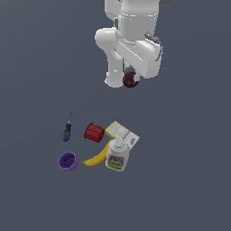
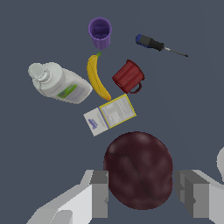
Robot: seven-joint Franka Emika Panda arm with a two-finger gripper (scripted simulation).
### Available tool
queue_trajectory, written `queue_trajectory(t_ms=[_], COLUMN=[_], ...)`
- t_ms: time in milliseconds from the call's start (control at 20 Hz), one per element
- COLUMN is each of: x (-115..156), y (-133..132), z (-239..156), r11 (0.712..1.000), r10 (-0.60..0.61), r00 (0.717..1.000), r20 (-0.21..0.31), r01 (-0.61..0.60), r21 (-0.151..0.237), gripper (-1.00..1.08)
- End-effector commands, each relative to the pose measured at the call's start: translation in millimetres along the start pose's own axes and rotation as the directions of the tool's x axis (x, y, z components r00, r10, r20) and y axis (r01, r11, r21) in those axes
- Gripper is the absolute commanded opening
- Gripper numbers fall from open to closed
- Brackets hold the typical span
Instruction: Pick up a designated object from a clutter of objects.
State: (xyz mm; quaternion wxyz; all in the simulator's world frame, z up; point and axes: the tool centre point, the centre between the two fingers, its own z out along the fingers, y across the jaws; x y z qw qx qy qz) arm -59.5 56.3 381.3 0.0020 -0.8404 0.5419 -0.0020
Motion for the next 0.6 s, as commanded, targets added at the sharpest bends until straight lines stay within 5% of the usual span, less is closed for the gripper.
queue_trajectory(t_ms=[0, 550], x=[1.1, 3.5], y=[-1.9, -6.7], z=[-14.7, -40.5], r11=[1.0, 1.0], r10=[0.001, 0.002], r00=[1.0, 1.0], r20=[0.0, 0.001], r01=[-0.001, -0.002], r21=[-0.002, -0.006], gripper=[-1.0, -1.0])
